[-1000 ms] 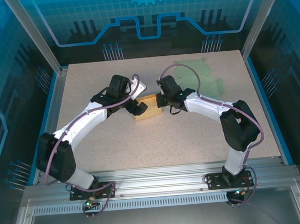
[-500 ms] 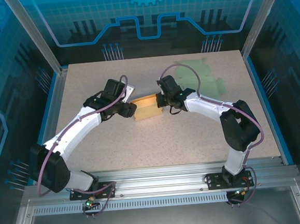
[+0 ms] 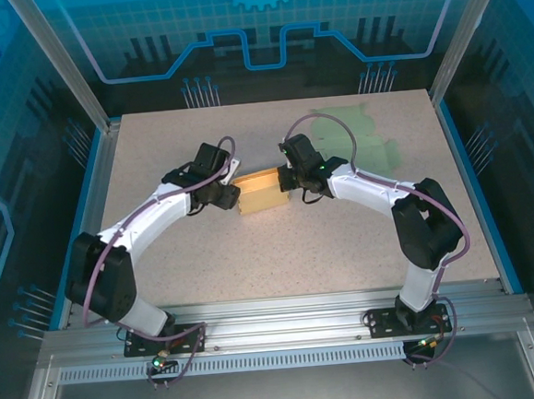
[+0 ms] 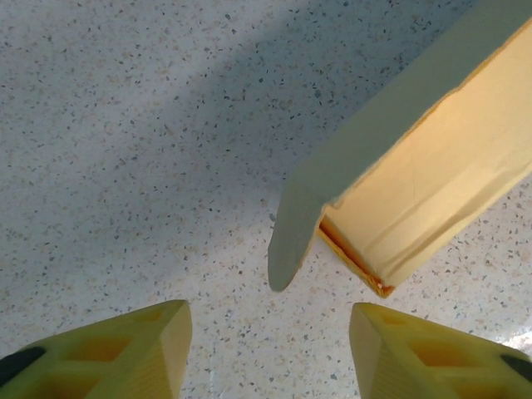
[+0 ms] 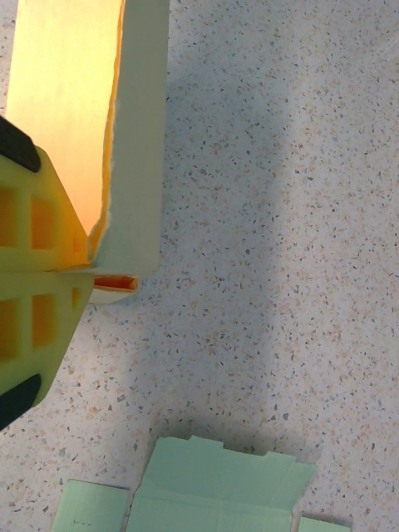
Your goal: Fold the paper box
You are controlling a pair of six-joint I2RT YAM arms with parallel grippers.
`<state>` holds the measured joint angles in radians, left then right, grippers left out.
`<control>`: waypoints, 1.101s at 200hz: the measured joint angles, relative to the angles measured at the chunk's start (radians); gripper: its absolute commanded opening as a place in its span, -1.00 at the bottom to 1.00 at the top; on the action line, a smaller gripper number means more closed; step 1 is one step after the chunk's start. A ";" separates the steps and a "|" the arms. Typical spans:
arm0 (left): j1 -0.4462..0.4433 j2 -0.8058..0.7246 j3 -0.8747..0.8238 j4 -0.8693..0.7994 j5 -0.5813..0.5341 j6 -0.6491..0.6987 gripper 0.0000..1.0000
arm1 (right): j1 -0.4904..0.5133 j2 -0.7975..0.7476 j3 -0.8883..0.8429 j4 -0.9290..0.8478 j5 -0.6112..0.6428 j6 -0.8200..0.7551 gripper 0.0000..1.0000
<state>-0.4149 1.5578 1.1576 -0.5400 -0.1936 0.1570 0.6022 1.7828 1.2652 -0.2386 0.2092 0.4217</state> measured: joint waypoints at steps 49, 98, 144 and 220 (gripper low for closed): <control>0.000 0.040 0.051 -0.001 0.007 -0.032 -0.47 | 0.000 0.000 0.000 0.000 0.000 0.000 -0.94; 0.000 0.040 0.071 -0.008 0.024 -0.060 -0.80 | 0.000 0.005 0.006 -0.003 -0.001 0.000 -0.95; 0.000 0.040 0.078 -0.029 0.034 -0.079 -0.93 | 0.000 0.011 0.013 -0.003 -0.004 0.000 -0.94; 0.007 0.040 0.125 -0.080 0.098 -0.108 -0.98 | 0.001 0.017 0.019 -0.007 0.013 0.000 -0.95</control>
<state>-0.4080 1.5982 1.2827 -0.6197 -0.0952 0.0494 0.6033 1.7996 1.2846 -0.2455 0.2222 0.4213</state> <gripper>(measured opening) 0.055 0.058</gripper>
